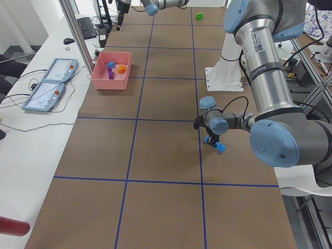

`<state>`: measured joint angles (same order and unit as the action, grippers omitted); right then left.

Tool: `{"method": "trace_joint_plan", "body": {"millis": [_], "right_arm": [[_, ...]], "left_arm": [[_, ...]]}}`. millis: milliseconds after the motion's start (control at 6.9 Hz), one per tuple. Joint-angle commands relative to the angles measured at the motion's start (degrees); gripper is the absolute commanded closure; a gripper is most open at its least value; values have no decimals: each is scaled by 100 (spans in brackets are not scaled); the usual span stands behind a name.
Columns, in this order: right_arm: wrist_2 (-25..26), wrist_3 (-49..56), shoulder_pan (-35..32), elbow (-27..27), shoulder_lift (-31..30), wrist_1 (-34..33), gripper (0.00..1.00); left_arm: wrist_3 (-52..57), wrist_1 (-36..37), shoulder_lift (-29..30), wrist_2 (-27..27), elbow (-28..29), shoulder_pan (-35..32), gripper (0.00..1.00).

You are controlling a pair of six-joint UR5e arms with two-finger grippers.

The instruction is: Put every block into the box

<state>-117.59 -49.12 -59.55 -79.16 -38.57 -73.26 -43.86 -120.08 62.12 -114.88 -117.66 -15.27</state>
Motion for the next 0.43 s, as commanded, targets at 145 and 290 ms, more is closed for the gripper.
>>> {"method": "trace_joint_plan", "body": {"millis": [145,290], "right_arm": [[-710,341,-573,-213,-386,-31,1],[-991,525,-801,-345,-597,-135,1]], "left_arm": [[-70,-7,-365,-17,-613,-20,100],[-70,-15,-672,-34,-1018,-72,100]]}}
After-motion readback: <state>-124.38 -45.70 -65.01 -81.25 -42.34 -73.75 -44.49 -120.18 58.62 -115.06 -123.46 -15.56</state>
